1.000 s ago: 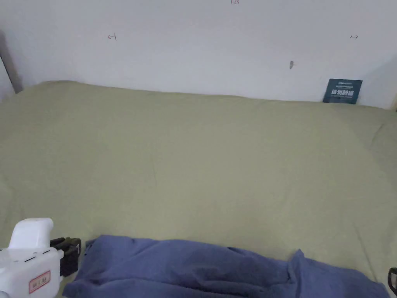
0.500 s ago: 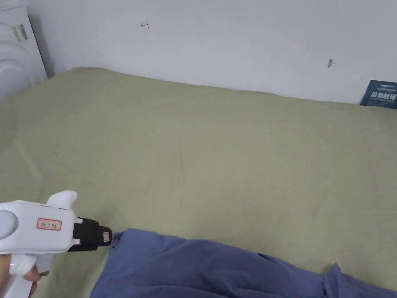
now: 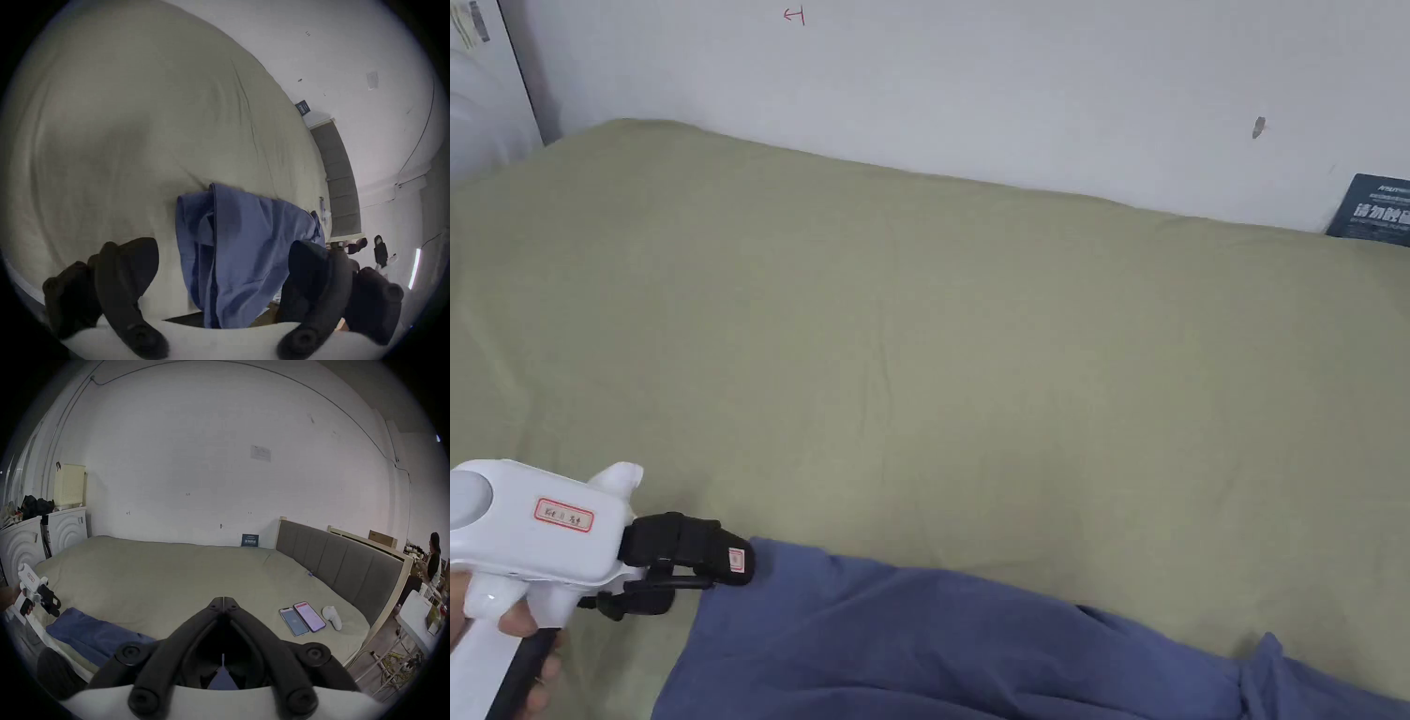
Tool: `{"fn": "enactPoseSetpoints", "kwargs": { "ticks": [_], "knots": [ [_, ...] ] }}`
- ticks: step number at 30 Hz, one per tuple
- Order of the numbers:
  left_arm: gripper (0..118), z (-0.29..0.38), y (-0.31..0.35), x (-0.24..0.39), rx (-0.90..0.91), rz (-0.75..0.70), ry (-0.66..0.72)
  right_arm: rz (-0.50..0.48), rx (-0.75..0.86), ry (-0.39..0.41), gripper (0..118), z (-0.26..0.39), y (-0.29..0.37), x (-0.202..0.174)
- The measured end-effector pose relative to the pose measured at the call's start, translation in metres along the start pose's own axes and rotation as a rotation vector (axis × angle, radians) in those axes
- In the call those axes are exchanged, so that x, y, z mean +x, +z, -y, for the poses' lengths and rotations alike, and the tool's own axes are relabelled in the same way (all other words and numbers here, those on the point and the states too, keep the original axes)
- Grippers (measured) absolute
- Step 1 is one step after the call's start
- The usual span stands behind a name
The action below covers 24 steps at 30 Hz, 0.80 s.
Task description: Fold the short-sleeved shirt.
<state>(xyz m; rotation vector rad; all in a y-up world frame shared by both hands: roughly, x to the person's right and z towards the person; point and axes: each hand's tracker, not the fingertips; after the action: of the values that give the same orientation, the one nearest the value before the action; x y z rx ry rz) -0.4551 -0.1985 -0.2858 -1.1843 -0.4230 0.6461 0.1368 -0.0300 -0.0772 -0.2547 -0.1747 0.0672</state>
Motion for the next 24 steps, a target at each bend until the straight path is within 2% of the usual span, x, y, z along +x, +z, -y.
{"fn": "enactPoseSetpoints", "kwargs": {
  "ticks": [9, 15, 16, 17, 18, 19, 24],
  "knots": [
    [111, -0.004, -0.027, -0.015, -0.015, 0.145, 0.056, -0.007, -0.058, -0.006, 0, 0.012, -0.005, -0.003],
    [107, -0.004, -0.029, -0.001, -0.032, 0.108, 0.041, -0.022, -0.070, -0.036, 0, 0.017, -0.004, -0.002],
    [100, -0.005, -0.028, 0.003, -0.034, 0.090, 0.038, -0.023, -0.071, -0.035, 0, 0.017, -0.004, -0.002],
    [84, -0.003, -0.026, 0.004, -0.034, 0.073, 0.033, -0.028, -0.072, -0.035, 0, 0.017, -0.003, -0.002],
    [38, -0.001, -0.027, 0.004, -0.031, 0.052, 0.038, -0.032, -0.071, -0.037, 0, 0.017, -0.002, -0.003],
    [10, 0.001, -0.031, 0.004, -0.037, 0.038, 0.048, -0.033, -0.070, -0.039, 0, 0.018, -0.002, -0.003],
    [9, 0.008, -0.023, 0.005, 0.026, 0.026, 0.093, -0.049, -0.065, -0.051, 0, 0.017, 0.002, -0.001]
  ]
}}
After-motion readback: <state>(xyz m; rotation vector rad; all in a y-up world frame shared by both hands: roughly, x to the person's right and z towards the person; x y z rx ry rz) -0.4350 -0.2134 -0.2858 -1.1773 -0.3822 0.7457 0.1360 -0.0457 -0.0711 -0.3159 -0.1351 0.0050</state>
